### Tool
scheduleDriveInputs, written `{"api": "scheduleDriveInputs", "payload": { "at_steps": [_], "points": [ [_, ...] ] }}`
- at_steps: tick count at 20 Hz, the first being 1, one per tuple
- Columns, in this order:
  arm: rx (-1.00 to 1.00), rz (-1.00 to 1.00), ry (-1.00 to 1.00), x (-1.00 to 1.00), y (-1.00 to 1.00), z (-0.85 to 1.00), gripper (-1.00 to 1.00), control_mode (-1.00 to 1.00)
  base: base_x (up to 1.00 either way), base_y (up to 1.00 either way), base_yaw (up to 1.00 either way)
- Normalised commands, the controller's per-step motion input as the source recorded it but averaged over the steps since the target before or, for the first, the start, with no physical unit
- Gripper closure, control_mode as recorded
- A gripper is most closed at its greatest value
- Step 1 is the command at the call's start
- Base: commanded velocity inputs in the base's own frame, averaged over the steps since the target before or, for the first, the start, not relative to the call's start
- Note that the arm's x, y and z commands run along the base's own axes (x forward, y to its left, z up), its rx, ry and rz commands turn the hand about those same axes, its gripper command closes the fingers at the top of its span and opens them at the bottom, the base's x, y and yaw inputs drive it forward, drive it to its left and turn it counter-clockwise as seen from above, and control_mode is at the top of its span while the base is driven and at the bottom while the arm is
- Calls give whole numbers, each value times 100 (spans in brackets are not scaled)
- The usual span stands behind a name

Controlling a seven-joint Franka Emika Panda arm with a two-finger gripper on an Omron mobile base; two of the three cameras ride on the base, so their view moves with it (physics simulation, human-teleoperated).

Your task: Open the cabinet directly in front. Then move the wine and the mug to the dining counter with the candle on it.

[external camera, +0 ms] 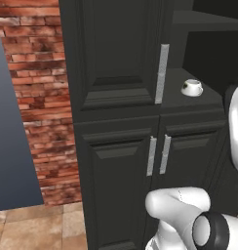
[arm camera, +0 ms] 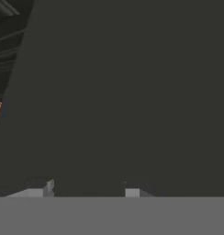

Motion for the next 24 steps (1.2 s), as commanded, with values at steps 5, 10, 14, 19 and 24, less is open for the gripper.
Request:
{"api": "scheduleDriveInputs", "payload": {
  "at_steps": [5,10,14,19,24],
  "points": [
    [16,0,-17,-75,32,0,-100,-100,0,0,0],
    [13,1,-21,-62,57,-4,-100,-100,0,0,0],
    [12,4,-19,-10,92,-26,-100,-100,0,0,0],
    [17,12,-21,0,95,-34,-100,-100,0,0,0],
    [24,22,-31,0,64,-23,-100,-100,0,0,0]
  ]
}}
